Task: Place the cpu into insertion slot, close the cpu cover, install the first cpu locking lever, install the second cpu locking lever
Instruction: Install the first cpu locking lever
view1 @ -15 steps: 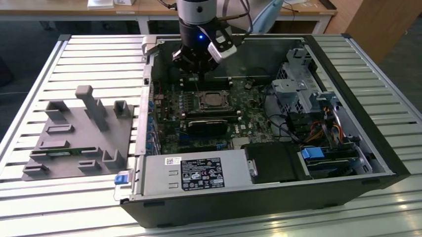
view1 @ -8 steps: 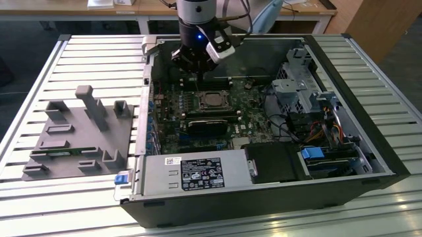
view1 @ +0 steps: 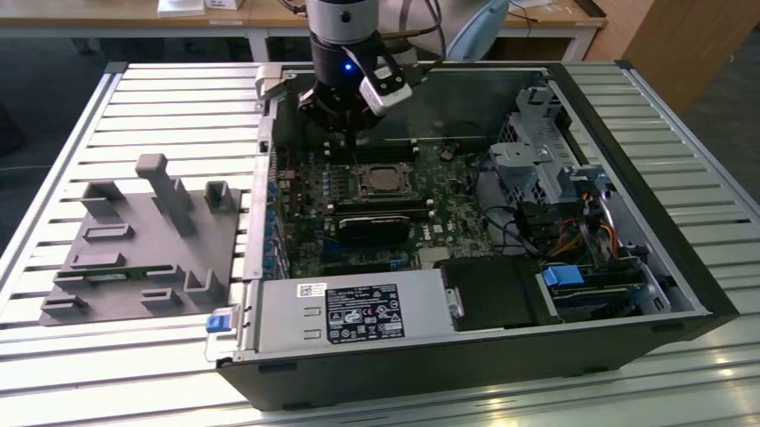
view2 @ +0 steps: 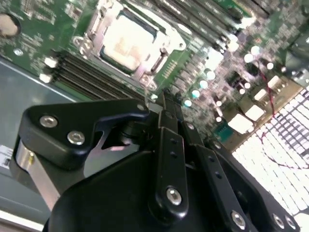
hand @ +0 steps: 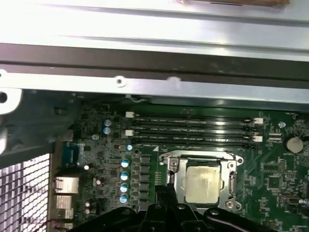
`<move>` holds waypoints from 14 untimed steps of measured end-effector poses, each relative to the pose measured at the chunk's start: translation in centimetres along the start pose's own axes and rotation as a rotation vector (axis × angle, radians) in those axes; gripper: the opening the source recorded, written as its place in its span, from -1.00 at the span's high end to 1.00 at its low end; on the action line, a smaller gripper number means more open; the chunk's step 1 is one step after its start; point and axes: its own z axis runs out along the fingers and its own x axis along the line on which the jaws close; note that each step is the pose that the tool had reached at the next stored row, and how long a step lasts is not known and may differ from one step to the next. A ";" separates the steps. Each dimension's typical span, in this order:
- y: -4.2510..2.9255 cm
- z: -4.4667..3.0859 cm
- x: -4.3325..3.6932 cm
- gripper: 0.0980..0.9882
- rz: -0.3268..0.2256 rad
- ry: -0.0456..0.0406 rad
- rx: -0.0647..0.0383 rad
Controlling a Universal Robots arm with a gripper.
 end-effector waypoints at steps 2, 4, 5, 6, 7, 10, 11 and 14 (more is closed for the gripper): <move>0.03 0.03 0.48 0.98 0.000 0.0000 0.000; 0.09 0.10 0.84 0.98 0.000 -0.0001 0.000; 0.14 0.15 1.00 0.98 0.000 -0.0001 0.000; 0.22 0.18 1.11 0.98 0.000 0.0003 0.000; 0.34 0.25 1.16 0.98 0.000 0.0002 0.000; 0.78 0.42 1.17 0.98 0.000 0.0001 0.000; 0.89 0.46 1.17 0.98 0.000 0.0000 0.000; 0.94 0.52 1.17 0.98 0.000 0.0001 0.000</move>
